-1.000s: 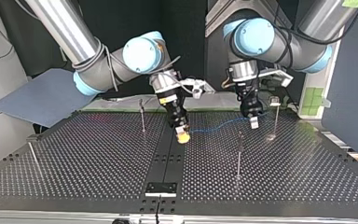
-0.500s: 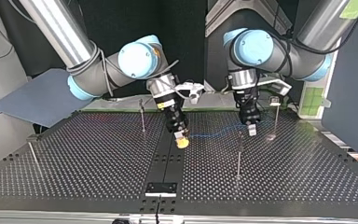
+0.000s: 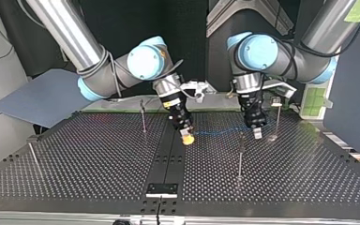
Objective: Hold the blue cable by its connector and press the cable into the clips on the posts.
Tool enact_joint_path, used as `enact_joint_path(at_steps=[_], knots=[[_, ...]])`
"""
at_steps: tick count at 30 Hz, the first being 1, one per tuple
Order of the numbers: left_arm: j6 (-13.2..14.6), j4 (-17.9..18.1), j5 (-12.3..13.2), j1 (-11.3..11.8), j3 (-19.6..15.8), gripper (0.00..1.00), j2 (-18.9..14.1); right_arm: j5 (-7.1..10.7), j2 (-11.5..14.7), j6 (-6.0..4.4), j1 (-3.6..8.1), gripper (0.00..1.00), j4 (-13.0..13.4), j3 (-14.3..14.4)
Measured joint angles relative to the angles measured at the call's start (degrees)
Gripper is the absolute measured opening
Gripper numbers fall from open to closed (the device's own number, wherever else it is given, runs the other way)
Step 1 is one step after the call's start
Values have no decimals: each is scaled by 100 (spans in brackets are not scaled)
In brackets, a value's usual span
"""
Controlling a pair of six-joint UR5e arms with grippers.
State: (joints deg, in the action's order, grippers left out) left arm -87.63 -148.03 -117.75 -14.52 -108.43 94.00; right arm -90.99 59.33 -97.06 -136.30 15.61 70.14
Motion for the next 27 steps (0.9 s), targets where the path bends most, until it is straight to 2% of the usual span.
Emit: enact_joint_path(at_steps=[8,14,27], knots=[[-15,-34,155,75,108,0,189,48,-58,-6,2,0,9,-127],[-31,-21,167,181,272,0,272,111,-86,-42,51,0,11,-174],[-49,65,517,414,457,0,509,128,-289,-73,128,0,25,-276]])
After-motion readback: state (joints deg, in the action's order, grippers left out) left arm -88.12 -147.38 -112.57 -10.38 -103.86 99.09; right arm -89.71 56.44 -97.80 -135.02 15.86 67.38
